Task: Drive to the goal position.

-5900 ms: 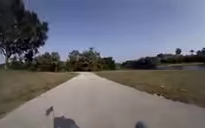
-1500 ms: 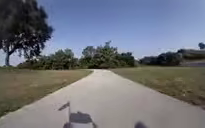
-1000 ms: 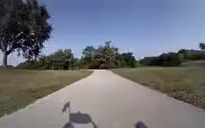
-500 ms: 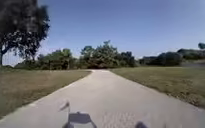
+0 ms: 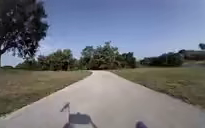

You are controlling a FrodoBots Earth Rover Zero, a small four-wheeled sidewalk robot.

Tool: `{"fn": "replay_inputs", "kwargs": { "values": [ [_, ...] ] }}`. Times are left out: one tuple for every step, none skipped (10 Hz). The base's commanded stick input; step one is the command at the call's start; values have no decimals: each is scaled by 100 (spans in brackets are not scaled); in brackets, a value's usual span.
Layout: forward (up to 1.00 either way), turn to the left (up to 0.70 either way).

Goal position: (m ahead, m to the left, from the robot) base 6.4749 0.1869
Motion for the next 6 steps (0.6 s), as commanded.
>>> {"fn": "replay_inputs", "kwargs": {
  "values": [
    [100,2],
    [100,2],
    [100,2],
    [100,3],
    [100,2],
    [100,2]
  ]
}}
